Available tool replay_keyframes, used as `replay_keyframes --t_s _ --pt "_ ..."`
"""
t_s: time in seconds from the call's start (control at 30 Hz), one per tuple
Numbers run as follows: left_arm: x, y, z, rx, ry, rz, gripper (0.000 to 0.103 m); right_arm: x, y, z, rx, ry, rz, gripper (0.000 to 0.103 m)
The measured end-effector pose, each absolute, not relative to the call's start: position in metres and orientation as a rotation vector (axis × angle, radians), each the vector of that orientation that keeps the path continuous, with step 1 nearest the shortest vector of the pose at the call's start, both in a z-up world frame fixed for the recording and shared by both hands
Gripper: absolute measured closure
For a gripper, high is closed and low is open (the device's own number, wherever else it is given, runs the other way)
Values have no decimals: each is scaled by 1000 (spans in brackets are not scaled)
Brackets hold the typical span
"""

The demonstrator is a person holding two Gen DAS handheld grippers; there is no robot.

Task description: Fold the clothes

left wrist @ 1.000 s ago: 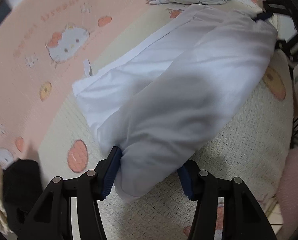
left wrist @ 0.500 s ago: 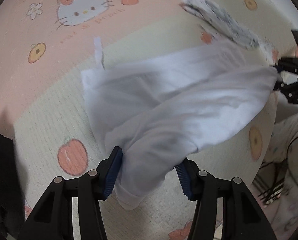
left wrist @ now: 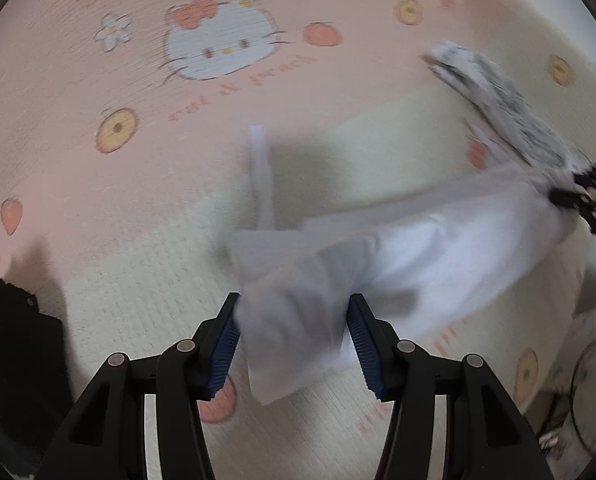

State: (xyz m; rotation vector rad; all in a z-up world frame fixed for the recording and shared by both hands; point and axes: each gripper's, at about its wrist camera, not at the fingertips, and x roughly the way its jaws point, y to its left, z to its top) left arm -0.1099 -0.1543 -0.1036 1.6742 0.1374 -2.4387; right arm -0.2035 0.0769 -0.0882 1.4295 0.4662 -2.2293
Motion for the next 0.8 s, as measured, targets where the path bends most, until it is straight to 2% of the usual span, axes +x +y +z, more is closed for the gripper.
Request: replay_keyframes --t_s 0.13,0.3,0.4,0.47,0.53,0.63,0.7,0.73,0.8 --pt "-122 -172 -118 1683 223 -2389 53 -218 67 -100 1458 530 -2272 68" --pt "-119 -193 -130 1651 458 -2367 53 -229 66 -112 1506 525 -2304 68" --pt "-117 -199 -129 1629 538 -2372 53 -238 76 -115 1547 406 -2292 68" --pt "-112 -206 -126 1607 662 -2375 53 -245 82 -116 1573 326 -2282 67" --pt "-106 -214 -122 1576 795 -2371 53 -246 90 -113 1586 270 -2275 64" --pt "-95 -220 -111 1515 910 -2357 50 -238 110 -102 1576 152 -2306 51" --pt "-91 -218 -108 1477 940 -2359 43 -233 124 -94 1568 73 -2324 47" --pt "-90 -216 -108 1467 950 -2358 35 -231 132 -92 1561 36 -2336 45" --pt "-85 -212 -109 1457 970 -2354 34 -220 145 -90 1556 -79 -2363 40"
